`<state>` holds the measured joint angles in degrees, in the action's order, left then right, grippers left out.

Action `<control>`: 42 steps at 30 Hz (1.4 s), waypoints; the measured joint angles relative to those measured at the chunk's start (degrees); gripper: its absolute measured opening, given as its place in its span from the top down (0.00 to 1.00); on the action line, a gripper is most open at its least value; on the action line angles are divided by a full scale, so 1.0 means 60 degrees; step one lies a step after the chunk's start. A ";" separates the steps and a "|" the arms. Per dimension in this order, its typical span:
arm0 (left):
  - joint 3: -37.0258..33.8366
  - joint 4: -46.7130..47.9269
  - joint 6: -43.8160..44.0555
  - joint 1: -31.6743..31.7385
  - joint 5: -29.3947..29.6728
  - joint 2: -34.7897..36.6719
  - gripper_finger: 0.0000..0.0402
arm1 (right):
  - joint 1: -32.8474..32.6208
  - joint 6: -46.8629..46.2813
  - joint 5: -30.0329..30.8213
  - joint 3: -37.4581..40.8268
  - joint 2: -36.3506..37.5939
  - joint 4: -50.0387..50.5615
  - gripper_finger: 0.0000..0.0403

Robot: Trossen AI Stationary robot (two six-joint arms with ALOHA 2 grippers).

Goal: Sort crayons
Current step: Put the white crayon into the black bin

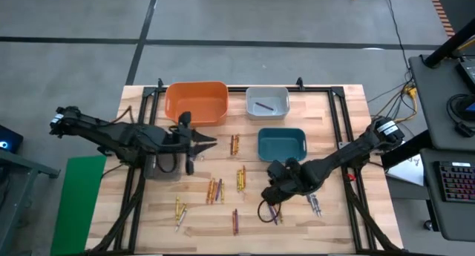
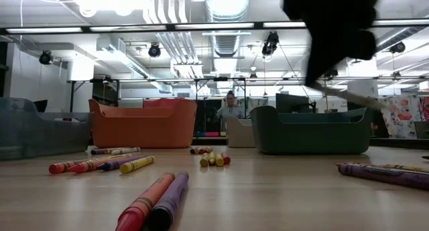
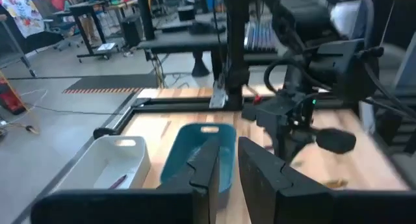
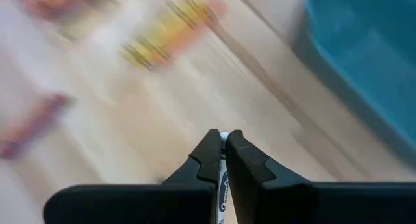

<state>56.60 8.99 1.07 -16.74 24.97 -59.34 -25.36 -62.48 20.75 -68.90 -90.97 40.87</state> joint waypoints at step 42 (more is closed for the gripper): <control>0.0000 -0.0109 0.1514 -0.3190 0.2262 0.1131 0.90 | 0.4079 1.1092 -0.5088 -0.5501 -0.6624 -1.3439 0.97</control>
<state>56.60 8.34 10.15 -35.88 38.54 -52.56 -0.89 4.08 -9.78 -101.91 -130.71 -39.76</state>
